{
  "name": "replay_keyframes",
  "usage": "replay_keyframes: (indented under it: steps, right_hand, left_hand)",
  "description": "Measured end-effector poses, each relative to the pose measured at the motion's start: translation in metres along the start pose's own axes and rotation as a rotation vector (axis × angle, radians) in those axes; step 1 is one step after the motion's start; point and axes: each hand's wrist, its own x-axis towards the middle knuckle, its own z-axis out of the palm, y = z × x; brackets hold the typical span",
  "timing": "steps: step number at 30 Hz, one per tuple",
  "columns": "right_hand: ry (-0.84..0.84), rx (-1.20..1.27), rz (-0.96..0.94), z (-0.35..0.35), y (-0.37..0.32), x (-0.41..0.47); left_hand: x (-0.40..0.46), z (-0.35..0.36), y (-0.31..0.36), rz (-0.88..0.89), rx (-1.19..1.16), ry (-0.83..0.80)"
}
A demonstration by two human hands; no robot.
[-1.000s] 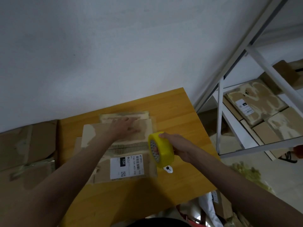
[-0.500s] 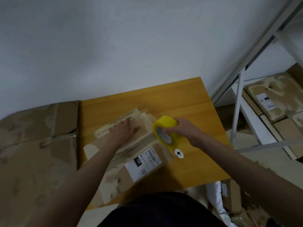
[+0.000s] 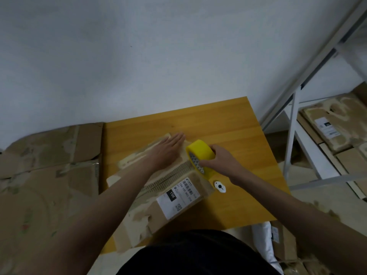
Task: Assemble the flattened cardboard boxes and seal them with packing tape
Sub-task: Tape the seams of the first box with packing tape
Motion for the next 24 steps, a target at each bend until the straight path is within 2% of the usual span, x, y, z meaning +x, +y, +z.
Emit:
replay_keyframes:
  steps: [6, 14, 17, 20, 24]
  right_hand:
    - [0.065, 0.041, -0.099, 0.006, 0.014, -0.012]
    - [0.057, 0.103, -0.092, 0.006, 0.016, -0.021]
    - [0.098, 0.067, -0.026, 0.005, 0.021, -0.024]
    - [0.054, 0.038, 0.093, 0.003, 0.031, -0.031]
    - [0.000, 0.072, 0.146, -0.001, 0.034, -0.035]
  left_hand:
    - [0.007, 0.002, -0.008, 0.043, 0.035, -0.085]
    - [-0.001, 0.003, -0.002, 0.050, 0.056, -0.166]
    - [0.001, -0.001, 0.000, 0.032, 0.064, -0.190]
    - [0.000, -0.003, 0.004, 0.029, 0.105, -0.191]
    - [-0.006, 0.005, 0.012, 0.017, 0.174, -0.156]
